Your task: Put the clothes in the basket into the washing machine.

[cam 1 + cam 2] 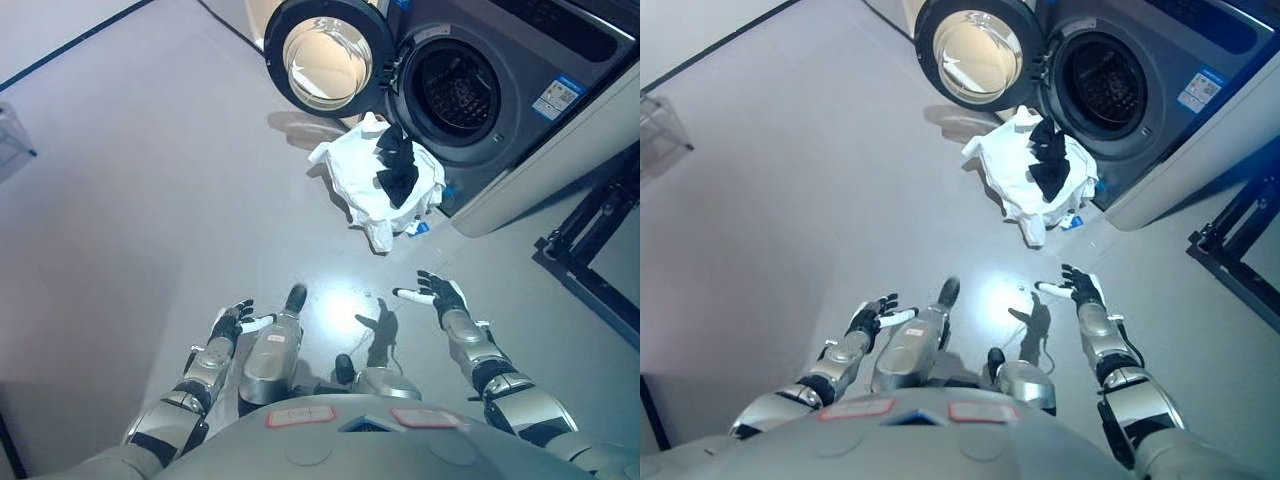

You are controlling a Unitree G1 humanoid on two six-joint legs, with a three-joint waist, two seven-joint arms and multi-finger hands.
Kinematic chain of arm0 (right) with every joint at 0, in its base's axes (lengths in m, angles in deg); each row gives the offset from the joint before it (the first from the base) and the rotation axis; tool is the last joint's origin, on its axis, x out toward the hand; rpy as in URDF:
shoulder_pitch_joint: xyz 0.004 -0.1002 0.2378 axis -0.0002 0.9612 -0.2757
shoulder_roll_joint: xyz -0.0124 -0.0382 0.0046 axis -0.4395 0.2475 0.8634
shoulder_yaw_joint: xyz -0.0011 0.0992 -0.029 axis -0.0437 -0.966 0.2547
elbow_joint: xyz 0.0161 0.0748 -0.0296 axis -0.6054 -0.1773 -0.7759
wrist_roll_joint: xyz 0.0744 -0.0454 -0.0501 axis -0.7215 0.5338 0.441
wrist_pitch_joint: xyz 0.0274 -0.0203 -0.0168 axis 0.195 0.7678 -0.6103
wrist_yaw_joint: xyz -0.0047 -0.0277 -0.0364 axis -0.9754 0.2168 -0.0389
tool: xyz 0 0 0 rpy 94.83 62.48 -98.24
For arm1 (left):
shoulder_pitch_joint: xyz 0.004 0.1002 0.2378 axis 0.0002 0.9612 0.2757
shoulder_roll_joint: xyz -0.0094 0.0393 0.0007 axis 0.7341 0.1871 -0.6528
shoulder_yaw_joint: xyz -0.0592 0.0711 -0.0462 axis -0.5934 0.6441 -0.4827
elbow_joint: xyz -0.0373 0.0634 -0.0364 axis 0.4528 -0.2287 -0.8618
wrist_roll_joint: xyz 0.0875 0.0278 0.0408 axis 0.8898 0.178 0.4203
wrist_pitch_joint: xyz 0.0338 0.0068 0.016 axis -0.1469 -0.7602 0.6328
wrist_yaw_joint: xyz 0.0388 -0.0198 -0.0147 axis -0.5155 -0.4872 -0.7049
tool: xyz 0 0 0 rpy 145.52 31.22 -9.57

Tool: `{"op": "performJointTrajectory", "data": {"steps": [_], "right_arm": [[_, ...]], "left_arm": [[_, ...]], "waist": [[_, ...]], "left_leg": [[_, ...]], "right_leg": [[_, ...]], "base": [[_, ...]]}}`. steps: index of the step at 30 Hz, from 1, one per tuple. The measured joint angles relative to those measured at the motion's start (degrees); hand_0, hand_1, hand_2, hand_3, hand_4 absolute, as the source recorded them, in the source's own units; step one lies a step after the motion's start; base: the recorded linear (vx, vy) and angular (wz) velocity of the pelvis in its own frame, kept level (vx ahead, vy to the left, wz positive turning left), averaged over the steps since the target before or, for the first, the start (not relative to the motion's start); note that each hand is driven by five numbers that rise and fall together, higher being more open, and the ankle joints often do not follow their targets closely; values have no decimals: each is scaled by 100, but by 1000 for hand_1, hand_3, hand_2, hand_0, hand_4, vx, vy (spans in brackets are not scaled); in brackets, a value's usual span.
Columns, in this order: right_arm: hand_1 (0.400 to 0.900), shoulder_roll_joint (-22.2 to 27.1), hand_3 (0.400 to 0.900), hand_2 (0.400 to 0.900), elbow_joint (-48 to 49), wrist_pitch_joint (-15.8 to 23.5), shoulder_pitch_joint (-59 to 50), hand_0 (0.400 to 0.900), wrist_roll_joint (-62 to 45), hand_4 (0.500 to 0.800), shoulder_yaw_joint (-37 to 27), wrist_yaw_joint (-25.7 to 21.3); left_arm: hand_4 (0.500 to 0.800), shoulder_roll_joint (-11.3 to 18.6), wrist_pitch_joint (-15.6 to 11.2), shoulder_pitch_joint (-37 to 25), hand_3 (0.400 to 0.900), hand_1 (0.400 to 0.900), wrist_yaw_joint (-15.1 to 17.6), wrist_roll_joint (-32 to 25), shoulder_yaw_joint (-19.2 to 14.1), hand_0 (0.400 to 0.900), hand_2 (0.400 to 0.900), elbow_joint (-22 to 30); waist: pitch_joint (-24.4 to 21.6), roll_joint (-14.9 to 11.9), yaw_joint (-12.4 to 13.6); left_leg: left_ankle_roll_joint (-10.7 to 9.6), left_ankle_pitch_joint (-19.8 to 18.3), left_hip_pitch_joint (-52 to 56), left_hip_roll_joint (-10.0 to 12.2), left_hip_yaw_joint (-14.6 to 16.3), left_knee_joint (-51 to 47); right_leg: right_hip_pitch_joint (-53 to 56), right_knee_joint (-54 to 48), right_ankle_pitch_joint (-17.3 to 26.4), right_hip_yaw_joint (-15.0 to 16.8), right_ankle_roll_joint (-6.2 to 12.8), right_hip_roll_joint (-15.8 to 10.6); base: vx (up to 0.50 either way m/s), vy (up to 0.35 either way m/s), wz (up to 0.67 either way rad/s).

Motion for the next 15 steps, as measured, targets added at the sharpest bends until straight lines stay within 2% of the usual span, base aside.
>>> {"op": "performJointTrajectory", "data": {"steps": [1,2,3,4,6,7,8,9,10,11,12,14,15], "right_arm": [[900,29,900,900,-17,-3,28,900,17,800,-3,10],[900,8,900,900,-19,-26,39,900,54,800,24,37],[900,-62,900,900,-50,7,84,900,85,800,-1,50],[900,-100,900,900,-38,25,117,900,105,800,-1,58],[900,-255,900,900,-202,25,230,900,109,800,-24,153],[900,-316,900,900,-283,-15,221,900,109,800,-31,208],[900,-355,900,900,-294,-19,238,900,106,800,-47,251],[900,-366,900,900,-234,-24,282,900,107,800,-25,269],[900,-393,900,900,-197,-19,157,900,108,800,-77,304],[900,-392,900,900,-159,-14,223,900,109,800,-79,324],[900,-402,900,900,-214,-22,210,900,110,800,-89,367],[900,-359,900,900,-298,-25,234,900,111,800,-91,370],[900,-335,900,900,-307,-25,230,900,112,800,-95,364]], "left_arm": [[800,-6,39,160,900,900,-8,14,-23,900,900,-60],[800,11,108,206,900,900,-3,20,-48,900,900,-128],[800,33,124,315,900,900,8,38,-148,900,900,-112],[800,41,150,363,900,900,4,50,-153,900,900,-131],[800,156,136,313,900,900,-1,72,-1,900,900,-81],[800,196,108,252,900,900,-9,100,35,900,900,-68],[800,241,118,84,900,900,-12,121,50,900,900,-10],[800,252,131,-36,900,900,-19,129,65,900,900,69],[800,277,112,-92,900,900,-3,135,146,900,900,150],[800,263,104,-255,900,900,-1,137,158,900,900,240],[800,300,96,-294,900,900,4,133,317,900,900,313],[800,284,56,-450,900,900,7,112,407,900,900,505],[800,273,4,-502,900,900,20,97,435,900,900,574]], "waist": [[-73,96,29],[-51,-54,111],[-88,-164,192],[-122,-173,219],[-268,-386,155],[-313,-453,133],[-338,-487,69],[-343,-473,-15],[-278,-350,-22],[-274,-312,-99],[-247,-263,-120],[-257,-73,-325],[-205,23,-349]], "left_leg": [[-30,168,49,5,98,201],[-43,311,164,-161,270,381],[121,416,314,-301,253,334],[412,652,529,-361,260,309],[672,609,818,-488,499,121],[747,597,890,-499,643,67],[861,506,1026,-521,751,-30],[899,393,1089,-543,741,-18],[915,445,1238,-427,914,-54],[1003,335,1385,-426,995,-38],[1018,313,1597,-438,1026,-113],[1196,96,1791,-406,1089,-125],[1208,86,1874,-362,1168,-170]], "right_leg": [[158,1,-207,223,57,-96],[207,92,-294,344,186,-309],[92,369,-345,373,380,-420],[91,616,-328,232,577,-464],[-51,1374,-408,110,1051,-495],[-283,1965,-447,-1,1250,-465],[-613,2503,-351,-100,1525,-423],[-899,3008,-180,-227,1736,-372],[-1407,4053,-76,-628,2048,-342],[-1634,4359,2,-804,2033,-340],[-1830,4778,3,-1151,2021,-430],[-2266,5002,36,-1592,1921,-537],[-2462,4890,-53,-1777,1755,-636]], "base": [[646,180,-125],[593,191,-104],[613,174,-90],[517,110,-76],[448,63,-81],[500,107,-110],[331,91,-84],[324,157,-81],[167,142,-39],[296,211,-53],[312,156,-28],[374,110,-26],[384,54,-29]]}}
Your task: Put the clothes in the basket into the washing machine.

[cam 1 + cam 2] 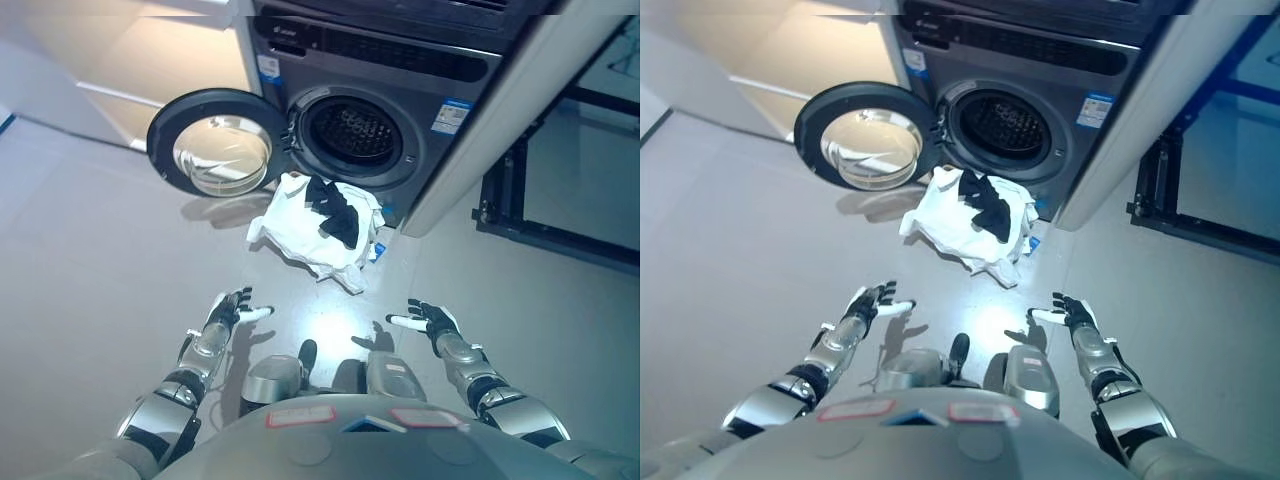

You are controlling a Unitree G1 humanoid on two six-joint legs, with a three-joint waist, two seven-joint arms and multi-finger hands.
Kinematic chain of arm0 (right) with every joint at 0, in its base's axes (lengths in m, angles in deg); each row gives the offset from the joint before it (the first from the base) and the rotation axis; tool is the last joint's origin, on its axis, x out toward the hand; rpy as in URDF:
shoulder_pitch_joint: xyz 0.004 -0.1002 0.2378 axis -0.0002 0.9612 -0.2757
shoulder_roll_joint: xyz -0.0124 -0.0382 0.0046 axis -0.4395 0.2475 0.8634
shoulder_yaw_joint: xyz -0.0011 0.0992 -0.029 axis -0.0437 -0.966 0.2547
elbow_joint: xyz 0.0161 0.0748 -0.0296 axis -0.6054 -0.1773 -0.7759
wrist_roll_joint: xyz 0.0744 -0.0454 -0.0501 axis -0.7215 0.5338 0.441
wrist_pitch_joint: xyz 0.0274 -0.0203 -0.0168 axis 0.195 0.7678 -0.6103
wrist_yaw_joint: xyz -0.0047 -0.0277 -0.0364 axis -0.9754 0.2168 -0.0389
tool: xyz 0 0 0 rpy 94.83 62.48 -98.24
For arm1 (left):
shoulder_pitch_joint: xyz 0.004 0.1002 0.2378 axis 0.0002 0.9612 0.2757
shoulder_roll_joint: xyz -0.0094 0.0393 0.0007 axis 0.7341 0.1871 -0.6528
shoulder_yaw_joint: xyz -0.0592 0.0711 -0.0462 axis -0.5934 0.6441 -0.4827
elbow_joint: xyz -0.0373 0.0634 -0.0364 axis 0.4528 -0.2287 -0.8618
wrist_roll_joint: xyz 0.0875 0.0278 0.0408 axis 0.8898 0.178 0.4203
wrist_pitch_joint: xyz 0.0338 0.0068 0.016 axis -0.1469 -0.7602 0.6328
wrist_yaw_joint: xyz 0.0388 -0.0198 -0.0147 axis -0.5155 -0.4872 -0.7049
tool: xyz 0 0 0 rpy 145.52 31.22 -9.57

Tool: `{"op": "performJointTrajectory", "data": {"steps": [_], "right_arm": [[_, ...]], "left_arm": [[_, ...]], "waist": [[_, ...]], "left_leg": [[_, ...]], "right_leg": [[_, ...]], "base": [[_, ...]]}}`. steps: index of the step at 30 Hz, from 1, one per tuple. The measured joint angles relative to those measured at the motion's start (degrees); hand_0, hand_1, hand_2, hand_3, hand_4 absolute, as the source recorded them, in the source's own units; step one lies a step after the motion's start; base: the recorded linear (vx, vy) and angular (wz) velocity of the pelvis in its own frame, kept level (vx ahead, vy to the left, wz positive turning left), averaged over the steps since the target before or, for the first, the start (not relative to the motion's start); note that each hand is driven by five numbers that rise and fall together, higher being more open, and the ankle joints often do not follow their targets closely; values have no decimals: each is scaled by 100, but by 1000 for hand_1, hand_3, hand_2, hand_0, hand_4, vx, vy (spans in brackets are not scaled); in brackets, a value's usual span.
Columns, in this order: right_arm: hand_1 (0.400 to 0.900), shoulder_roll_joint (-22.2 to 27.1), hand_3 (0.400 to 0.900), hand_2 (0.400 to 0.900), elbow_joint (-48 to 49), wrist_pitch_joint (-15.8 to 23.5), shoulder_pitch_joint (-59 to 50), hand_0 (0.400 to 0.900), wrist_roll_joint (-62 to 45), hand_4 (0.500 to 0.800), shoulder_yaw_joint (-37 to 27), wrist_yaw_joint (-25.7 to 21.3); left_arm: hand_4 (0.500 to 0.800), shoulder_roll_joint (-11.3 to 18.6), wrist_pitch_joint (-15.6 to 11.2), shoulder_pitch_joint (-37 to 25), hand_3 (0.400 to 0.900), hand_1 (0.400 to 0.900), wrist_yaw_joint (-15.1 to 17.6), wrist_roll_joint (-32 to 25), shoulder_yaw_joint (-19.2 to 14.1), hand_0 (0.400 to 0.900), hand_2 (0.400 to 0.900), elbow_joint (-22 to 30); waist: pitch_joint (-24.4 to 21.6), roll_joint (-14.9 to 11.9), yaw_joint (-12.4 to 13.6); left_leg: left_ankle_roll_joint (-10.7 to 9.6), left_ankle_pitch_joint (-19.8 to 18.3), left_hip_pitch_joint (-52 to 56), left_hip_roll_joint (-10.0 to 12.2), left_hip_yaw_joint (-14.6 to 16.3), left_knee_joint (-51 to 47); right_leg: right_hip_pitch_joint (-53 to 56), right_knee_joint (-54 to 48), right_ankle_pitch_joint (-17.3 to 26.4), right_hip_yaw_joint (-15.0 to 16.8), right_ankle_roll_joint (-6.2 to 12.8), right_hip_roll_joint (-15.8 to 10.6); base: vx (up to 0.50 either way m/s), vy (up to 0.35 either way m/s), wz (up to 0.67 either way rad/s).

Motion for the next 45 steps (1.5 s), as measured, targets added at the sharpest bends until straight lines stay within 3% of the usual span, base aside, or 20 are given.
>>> {"op": "performJointTrajectory", "data": {"steps": [2,4,7,9,11,12,15,17,19,21,23,26,29,31,33,35,36,39,42,45], "right_arm": [[900,-6,900,900,-40,-19,63,900,0,800,4,5],[900,-7,900,900,-67,-62,116,900,66,800,-4,3],[900,-58,900,900,-181,-106,295,900,167,800,20,15],[900,-108,900,900,-220,-110,424,900,124,800,20,14],[900,-73,900,900,-323,-107,446,900,161,800,19,13],[900,-11,900,900,-375,-109,445,900,161,800,-12,6],[900,61,900,900,-329,-4,361,900,106,800,24,-15],[900,127,900,900,-293,36,276,900,99,800,91,-25],[900,176,900,900,-294,20,193,900,98,800,117,-80],[900,206,900,900,-282,33,82,900,42,800,114,-118],[900,210,900,900,-218,36,42,900,40,800,114,-121],[900,288,900,900,-176,11,32,900,68,800,112,-110],[900,318,900,900,-154,8,52,900,181,800,120,-76],[900,243,900,900,-107,11,138,900,225,800,124,-49],[900,151,900,900,-104,-12,197,900,247,800,125,-1],[900,79,900,900,-76,-17,205,900,291,800,144,15],[900,25,900,900,-42,-7,231,900,292,800,150,15],[900,-67,900,900,-33,-3,232,900,293,800,189,62],[900,-7,900,900,46,18,138,900,399,800,277,52],[900,137,900,900,193,53,140,900,426,800,275,-17]], "left_arm": [[800,-11,-23,-92,900,900,-7,-45,15,900,900,42],[800,-76,-24,-143,900,900,-7,-64,8,900,900,-77],[800,-203,-18,-31,900,900,-10,-77,-199,900,900,-370],[800,-205,-22,242,900,900,-26,-92,-175,900,900,-444],[800,-290,-14,448,900,900,-47,-105,-167,900,900,-568],[800,-383,-9,551,900,900,-41,-107,-167,900,900,-632],[800,-431,24,701,900,900,-46,-115,-161,900,900,-724],[800,-478,5,689,900,900,-59,-234,-183,900,900,-691],[800,-493,-18,610,900,900,-89,-293,-197,900,900,-592],[800,-477,-21,563,900,900,-115,-295,-189,900,900,-505],[800,-461,-21,482,900,900,-126,-295,-174,900,900,-495],[800,-509,-23,426,900,900,-127,-294,-173,900,900,-435],[800,-528,1,601,900,900,-140,-295,-184,900,900,-476],[800,-463,2,637,900,900,-140,-328,-335,900,900,-435],[800,-342,3,527,900,900,-133,-335,-412,900,900,-411],[800,-207,-22,443,900,900,-120,-330,-412,900,900,-330],[800,-130,-37,376,900,900,-112,-330,-425,900,900,-291],[800,-23,-47,240,900,900,-2,-113,-407,900,900,-180],[800,168,-20,222,900,900,96,598,43,900,900,-51],[800,418,1,239,900,900,462,1695,734,900,900,272]], "waist": [[9,89,-95],[-28,152,-106],[-81,25,-107],[-236,-185,-160],[-347,-190,-159],[-392,-139,-73],[-457,-248,131],[-434,-237,282],[-401,-290,319],[-362,-336,318],[-333,-366,252],[-216,-103,259],[-199,214,249],[-119,64,250],[-85,-68,275],[-89,-98,353],[-87,-133,293],[-87,-151,288],[-108,-161,223],[-188,-165,171]], "left_leg": [[-8,-60,79,53,38,-41],[-58,-145,150,118,235,-146],[-251,-270,367,96,306,-330],[-418,-455,562,94,120,-321],[-640,-802,636,257,-204,39],[-765,-1011,473,351,-292,578],[-842,-1105,-360,257,-623,2572],[-1066,-810,-870,123,-958,3735],[-1041,-817,-1225,104,-958,3723],[-1000,-687,-1333,149,-811,2789],[-1106,-413,-1300,377,-444,1265],[-1149,224,-1178,739,-196,-195],[-1033,617,-773,755,-250,-363],[-809,582,-571,610,144,-501],[-663,528,-501,509,443,-488],[-614,451,-486,458,570,-488],[-612,447,-486,400,494,-488],[-642,432,-428,409,447,-492],[-717,451,-463,458,461,-494],[-818,497,-749,552,435,-491]], "right_leg": [[-251,-567,-60,-174,-108,-193],[-316,-2233,-25,-936,-149,-644],[-365,-4434,772,-983,-171,-863],[-160,-4474,1033,-856,-364,-827],[48,-4395,1672,-816,-622,-656],[185,-4414,1551,-936,-716,-463],[516,-4719,1505,-913,-986,-286],[734,-4871,1506,-931,-1227,-120],[946,-5035,1441,-894,-1366,-51],[1009,-5127,1395,-809,-1385,-37],[1098,-5310,1402,-758,-1393,-23],[1218,-5410,1374,-462,-1342,265],[1342,-5412,1258,-129,-1214,425],[1391,-5418,1188,-204,-1032,129],[1349,-5393,1219,-489,-969,-117],[1431,-5395,1351,-1121,-768,-373],[1552,-5394,1263,-1118,-618,-451],[1652,-5394,1167,-1120,-487,-450],[1590,-5393,1045,-1119,-476,-416],[1269,-5288,1040,-1121,-565,-326]], "base": [[430,-66,-37],[481,-236,-19],[347,-224,22],[346,-252,37],[310,-300,45],[178,-261,31],[128,-254,-2],[139,-123,-26],[223,-63,-44],[247,13,-44],[273,39,-52],[262,90,-65],[226,108,-60],[136,69,-68],[111,34,-58],[81,8,17],[68,16,13],[42,27,10],[-62,25,-3],[-217,-2,8]]}}
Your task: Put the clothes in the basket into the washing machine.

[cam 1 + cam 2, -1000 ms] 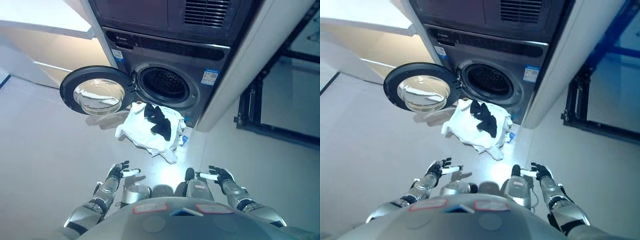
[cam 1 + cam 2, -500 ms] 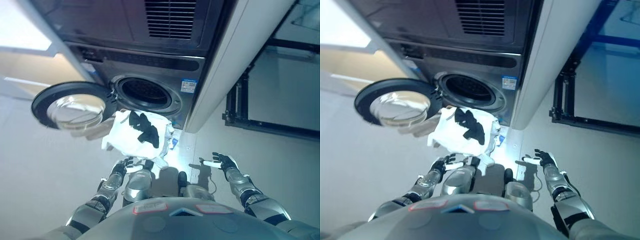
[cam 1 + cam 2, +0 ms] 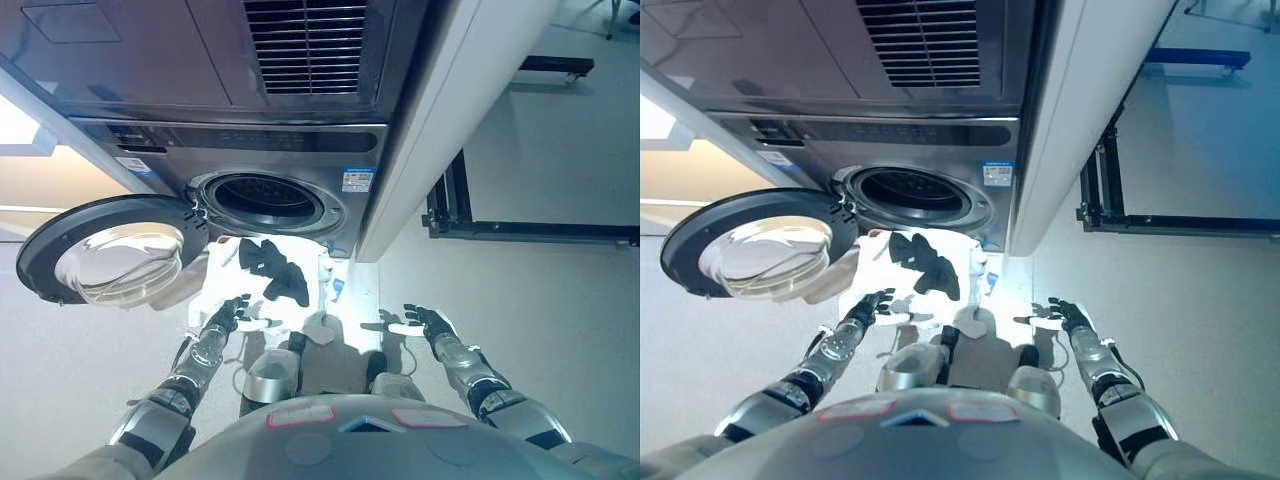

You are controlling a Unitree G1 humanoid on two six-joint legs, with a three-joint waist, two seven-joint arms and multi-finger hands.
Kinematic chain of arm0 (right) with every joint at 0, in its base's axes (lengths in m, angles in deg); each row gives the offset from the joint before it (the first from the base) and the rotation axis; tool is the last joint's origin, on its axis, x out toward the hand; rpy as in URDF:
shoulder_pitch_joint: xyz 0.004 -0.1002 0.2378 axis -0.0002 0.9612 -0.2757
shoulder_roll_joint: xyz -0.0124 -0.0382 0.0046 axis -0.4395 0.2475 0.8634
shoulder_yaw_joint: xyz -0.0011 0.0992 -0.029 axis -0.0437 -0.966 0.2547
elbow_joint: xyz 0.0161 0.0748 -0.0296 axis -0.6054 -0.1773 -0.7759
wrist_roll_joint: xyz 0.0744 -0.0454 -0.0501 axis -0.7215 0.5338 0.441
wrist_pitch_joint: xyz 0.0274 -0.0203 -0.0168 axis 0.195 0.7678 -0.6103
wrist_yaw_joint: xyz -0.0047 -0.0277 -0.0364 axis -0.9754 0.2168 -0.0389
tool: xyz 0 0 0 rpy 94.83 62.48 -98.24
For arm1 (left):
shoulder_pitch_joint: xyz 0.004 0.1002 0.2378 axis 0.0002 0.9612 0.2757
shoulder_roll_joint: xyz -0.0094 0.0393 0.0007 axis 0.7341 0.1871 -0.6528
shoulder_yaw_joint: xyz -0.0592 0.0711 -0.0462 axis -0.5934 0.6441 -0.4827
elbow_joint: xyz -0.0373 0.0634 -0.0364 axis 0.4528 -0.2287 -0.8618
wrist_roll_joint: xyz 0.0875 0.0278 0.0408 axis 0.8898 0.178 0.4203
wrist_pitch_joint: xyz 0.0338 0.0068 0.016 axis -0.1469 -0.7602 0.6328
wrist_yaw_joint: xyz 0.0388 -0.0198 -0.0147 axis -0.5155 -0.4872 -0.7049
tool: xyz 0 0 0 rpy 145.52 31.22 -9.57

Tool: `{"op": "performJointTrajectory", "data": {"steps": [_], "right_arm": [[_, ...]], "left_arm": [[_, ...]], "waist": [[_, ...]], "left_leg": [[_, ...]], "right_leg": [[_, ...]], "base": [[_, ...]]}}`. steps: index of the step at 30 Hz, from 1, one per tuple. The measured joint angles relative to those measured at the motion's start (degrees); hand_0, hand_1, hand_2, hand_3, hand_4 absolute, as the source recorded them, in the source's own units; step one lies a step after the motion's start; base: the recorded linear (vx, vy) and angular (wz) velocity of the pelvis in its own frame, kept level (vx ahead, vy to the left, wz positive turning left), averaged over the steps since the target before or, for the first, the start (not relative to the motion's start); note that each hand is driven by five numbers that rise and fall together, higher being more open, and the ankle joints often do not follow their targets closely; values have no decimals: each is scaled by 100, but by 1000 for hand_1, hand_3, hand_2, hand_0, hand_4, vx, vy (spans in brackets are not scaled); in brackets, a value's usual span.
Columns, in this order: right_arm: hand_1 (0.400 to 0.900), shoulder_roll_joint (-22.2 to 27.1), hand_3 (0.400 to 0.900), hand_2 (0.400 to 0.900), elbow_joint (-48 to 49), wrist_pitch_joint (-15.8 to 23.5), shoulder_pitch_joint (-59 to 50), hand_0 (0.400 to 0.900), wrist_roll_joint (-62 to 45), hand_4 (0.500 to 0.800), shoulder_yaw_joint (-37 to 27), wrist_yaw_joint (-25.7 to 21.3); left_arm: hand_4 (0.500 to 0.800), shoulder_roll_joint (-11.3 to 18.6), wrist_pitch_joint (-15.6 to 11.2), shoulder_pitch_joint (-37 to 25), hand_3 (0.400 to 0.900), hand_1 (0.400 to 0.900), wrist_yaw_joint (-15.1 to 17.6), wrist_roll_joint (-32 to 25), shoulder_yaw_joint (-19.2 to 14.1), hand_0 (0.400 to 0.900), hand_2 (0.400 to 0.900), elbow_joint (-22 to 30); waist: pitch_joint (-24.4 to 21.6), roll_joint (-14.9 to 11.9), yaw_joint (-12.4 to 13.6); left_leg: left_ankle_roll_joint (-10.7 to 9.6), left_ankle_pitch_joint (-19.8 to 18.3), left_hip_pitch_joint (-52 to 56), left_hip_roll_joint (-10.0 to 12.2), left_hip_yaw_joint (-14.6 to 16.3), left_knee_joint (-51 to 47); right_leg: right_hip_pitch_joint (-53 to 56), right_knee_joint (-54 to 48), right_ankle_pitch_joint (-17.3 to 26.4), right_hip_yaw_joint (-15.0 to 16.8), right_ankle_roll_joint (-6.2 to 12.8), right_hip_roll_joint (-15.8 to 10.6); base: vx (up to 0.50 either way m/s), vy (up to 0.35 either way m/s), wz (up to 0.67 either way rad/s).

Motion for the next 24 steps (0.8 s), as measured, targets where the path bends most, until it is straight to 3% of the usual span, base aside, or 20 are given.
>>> {"op": "performJointTrajectory", "data": {"steps": [3,8,13,24], "right_arm": [[900,179,900,900,34,32,-39,900,31,800,-9,-167],[900,469,900,900,48,204,-662,900,13,800,-12,-422],[900,515,900,900,358,387,-972,900,-213,800,-64,-561],[900,536,900,900,878,602,-1359,900,-502,800,-54,-782]], "left_arm": [[800,213,17,-232,900,900,492,918,241,900,900,385],[800,696,348,-1792,900,900,1182,2158,1097,900,900,313],[800,951,659,-2708,900,900,1652,3007,1196,900,900,383],[800,1563,1191,-3634,900,900,2009,3412,1369,900,900,428]], "waist": [[92,-35,-52],[916,-51,-177],[1381,-106,-269],[1871,-291,-407]], "left_leg": [[9,188,-430,64,-64,30],[-70,133,-1557,70,-234,846],[-57,46,-2248,-37,-258,1413],[-33,-643,-3693,-123,-268,3297]], "right_leg": [[-515,242,38,-48,-7,91],[-1662,1279,-199,-120,-117,66],[-2558,2279,-543,-69,-184,-55],[-3868,3923,-1135,48,-293,-203]], "base": [[-222,2,6],[-199,16,6],[-90,14,4],[-25,16,-3]]}}
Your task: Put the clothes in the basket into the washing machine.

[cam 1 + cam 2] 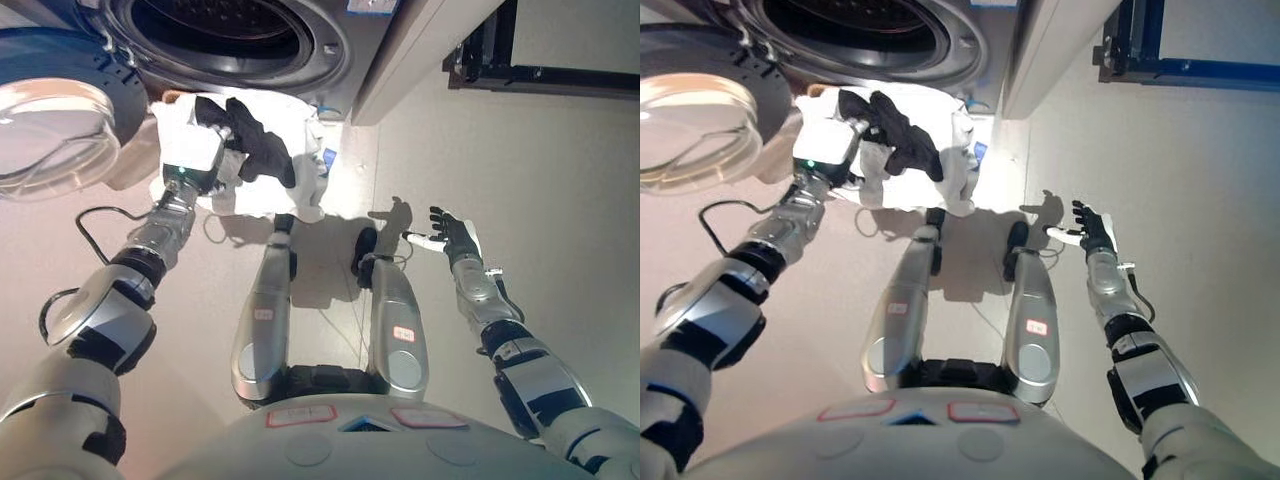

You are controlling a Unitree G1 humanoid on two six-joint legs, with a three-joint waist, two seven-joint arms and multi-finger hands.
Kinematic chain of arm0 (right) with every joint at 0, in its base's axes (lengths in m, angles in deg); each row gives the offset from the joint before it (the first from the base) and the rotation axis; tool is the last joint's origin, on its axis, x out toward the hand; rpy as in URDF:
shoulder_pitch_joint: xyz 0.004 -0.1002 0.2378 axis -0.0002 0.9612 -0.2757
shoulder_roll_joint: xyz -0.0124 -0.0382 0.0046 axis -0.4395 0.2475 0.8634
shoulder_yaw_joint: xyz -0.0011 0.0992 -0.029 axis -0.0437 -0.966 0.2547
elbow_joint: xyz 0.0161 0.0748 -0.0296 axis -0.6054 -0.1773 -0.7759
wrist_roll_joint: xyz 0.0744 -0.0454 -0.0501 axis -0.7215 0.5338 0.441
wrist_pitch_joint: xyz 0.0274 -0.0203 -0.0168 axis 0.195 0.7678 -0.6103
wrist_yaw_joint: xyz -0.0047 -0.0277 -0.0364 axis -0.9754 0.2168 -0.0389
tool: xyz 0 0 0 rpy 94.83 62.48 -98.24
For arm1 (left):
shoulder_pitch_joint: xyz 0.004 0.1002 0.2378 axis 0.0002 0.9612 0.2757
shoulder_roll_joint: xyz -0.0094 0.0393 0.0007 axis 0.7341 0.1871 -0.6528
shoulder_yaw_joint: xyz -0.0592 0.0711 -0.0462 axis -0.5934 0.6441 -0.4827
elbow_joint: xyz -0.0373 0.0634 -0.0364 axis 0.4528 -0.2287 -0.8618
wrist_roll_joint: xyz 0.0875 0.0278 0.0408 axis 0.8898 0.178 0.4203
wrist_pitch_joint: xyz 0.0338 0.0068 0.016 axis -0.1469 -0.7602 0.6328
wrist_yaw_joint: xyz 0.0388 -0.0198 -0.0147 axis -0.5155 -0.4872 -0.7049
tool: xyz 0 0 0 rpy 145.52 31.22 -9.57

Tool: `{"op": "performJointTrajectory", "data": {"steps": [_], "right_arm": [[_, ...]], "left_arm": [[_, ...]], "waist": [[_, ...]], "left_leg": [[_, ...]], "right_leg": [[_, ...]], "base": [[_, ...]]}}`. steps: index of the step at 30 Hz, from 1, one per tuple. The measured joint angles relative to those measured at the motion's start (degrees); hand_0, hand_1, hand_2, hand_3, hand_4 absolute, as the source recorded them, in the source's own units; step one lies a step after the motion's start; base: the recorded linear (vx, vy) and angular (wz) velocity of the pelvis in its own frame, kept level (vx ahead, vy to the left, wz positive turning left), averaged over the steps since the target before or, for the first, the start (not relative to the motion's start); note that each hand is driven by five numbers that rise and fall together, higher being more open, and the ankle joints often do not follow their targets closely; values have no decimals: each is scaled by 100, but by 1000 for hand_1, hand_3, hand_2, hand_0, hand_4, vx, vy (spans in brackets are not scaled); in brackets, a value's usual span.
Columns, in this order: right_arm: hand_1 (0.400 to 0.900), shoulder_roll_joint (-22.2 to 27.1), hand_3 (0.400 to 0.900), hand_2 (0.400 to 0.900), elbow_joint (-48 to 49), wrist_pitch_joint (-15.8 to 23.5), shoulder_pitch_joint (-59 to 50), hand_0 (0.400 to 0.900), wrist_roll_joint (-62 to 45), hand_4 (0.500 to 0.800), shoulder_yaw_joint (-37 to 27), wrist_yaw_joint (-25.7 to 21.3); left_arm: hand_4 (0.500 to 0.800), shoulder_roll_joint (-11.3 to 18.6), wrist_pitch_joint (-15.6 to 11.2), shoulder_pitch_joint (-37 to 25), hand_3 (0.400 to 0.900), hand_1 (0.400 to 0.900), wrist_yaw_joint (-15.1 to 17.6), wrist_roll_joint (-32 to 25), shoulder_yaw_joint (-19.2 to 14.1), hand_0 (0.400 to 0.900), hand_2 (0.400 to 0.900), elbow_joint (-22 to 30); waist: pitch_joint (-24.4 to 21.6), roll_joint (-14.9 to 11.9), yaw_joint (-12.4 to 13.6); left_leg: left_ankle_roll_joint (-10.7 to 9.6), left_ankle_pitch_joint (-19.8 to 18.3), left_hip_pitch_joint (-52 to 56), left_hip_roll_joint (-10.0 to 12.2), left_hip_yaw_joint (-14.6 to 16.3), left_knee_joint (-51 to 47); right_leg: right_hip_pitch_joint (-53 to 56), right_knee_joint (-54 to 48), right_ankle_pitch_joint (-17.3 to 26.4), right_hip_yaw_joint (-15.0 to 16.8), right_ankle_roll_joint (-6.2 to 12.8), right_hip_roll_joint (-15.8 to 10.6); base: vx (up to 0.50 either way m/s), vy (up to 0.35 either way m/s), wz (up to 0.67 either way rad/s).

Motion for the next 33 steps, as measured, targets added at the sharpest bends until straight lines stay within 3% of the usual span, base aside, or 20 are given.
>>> {"op": "performJointTrajectory", "data": {"steps": [12,16,33], "right_arm": [[900,10,900,900,328,138,-78,900,-221,800,20,-134],[900,21,900,900,355,149,-186,900,-326,800,23,-194],[900,364,900,900,781,271,-357,900,-721,800,46,-298]], "left_arm": [[800,412,208,-893,900,900,283,256,372,900,900,190],[800,459,268,-1094,900,900,286,307,613,900,900,194],[800,738,281,-1547,900,900,259,407,907,900,900,523]], "waist": [[26,-48,-159],[26,-56,-243],[27,-113,-484]], "left_leg": [[41,-342,-972,-13,49,903],[62,-442,-1382,-26,55,1247],[181,-942,-2919,-19,307,2757]], "right_leg": [[-880,703,-197,123,23,-17],[-1269,1016,-278,155,22,-37],[-2835,2395,-669,474,96,-103]], "base": [[0,2,0],[-20,28,-3],[2,22,-6]]}}
